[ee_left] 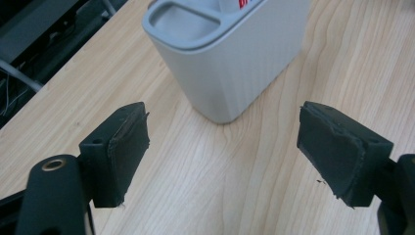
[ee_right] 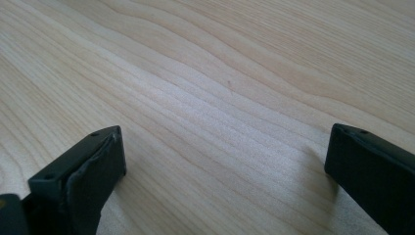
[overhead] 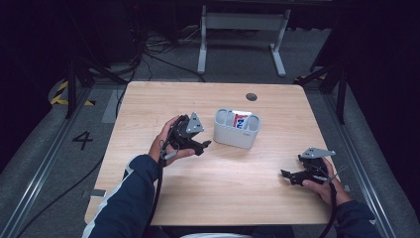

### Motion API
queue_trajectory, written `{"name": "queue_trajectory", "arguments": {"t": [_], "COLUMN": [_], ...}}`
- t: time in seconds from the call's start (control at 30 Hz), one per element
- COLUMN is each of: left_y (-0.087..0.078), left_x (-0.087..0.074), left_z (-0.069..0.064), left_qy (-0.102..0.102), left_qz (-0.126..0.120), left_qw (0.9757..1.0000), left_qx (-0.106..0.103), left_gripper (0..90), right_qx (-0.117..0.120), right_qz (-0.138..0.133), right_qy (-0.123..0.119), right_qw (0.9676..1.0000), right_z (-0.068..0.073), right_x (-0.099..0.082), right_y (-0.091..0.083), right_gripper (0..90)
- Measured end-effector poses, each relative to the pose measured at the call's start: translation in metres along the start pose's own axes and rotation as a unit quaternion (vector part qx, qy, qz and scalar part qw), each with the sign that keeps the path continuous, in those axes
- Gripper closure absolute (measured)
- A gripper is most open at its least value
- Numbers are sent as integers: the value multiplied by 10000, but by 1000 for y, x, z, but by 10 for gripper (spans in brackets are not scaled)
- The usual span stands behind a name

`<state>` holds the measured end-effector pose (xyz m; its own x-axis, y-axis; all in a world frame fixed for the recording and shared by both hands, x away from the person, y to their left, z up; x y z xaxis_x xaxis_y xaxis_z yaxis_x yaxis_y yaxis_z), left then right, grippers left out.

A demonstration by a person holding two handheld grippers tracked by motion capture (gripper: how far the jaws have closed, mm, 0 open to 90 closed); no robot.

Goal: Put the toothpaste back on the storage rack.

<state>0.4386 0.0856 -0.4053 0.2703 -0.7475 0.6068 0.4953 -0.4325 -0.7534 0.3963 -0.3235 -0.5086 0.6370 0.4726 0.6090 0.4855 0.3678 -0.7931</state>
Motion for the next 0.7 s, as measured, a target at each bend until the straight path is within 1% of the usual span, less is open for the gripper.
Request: {"name": "queue_trajectory", "arguments": {"t": [0.1, 0.2, 0.23, 0.4, 0.47, 0.57, 0.7], "left_y": [-3, -5, -6, -6, -6, -7, -10], "left_x": [-7, -16, -19, -34, -40, -50, -67], "left_z": [0, 0, 0, 2, 2, 3, 5], "left_qy": [17, 5, 26, -25, -72, -80, -183], "left_qz": [52, 77, 124, 259, 298, 392, 481], "left_qw": [9999, 9999, 9997, 9993, 9992, 9986, 9979], "left_qx": [121, 155, 187, 286, 274, 350, 401], "left_gripper": [201, 203, 203, 203, 205, 205, 203], "right_qx": [-1, -3, -3, -2, -2, -3, -3], "right_qz": [0, 0, 1, 1, 1, 1, 0], "right_qy": [2, 4, 2, 5, 6, 4, 4], "right_qw": [10000, 10000, 10000, 10000, 10000, 10000, 10000], "right_z": [0, 0, 0, 0, 0, 0, 0], "right_x": [0, 0, 0, 0, 0, 0, 0], "right_y": [0, 0, 0, 0, 0, 0, 0], "right_gripper": [18, 18, 18, 18, 18, 18, 18]}}
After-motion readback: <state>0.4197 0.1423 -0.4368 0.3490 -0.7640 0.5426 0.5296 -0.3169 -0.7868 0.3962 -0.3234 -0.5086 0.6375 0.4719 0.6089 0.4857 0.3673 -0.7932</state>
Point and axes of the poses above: each handheld gripper's, and its own axes: y roughly forward along the jaws, x roughly out of its top, z roughly to its left, the point moved 3 cm from there along y, roughly forward along the jaws, and after that the axes turned 8 degrees about z, right-handed, at the moved point
